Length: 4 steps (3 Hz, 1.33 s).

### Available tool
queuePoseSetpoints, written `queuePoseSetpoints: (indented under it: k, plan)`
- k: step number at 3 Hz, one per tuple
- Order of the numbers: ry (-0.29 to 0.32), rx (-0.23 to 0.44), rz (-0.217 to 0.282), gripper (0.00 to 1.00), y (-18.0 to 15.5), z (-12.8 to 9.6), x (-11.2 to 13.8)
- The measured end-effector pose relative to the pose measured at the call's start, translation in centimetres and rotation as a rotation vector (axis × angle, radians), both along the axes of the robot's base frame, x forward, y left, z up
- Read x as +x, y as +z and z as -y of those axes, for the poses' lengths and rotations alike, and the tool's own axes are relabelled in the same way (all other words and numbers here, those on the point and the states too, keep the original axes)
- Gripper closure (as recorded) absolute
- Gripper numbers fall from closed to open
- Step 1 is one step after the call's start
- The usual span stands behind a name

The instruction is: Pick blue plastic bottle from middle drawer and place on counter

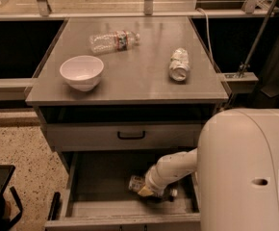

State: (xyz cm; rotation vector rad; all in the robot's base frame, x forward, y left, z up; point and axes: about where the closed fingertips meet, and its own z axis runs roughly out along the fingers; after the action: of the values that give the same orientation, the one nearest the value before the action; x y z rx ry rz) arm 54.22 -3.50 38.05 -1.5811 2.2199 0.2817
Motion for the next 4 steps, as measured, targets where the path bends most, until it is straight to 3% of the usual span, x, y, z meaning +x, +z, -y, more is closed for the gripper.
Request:
queuePoseSetpoints:
  k: [1, 3, 4]
  plan:
    - [0.027, -0.002, 0.030, 1.00, 4.0, 0.1, -0.2]
    - [0.118, 0.019, 0.275, 1.00, 20.0, -0.8, -0.2]
    - [0.113, 0.007, 0.378, 1.00, 28.1, -0.5, 0.9]
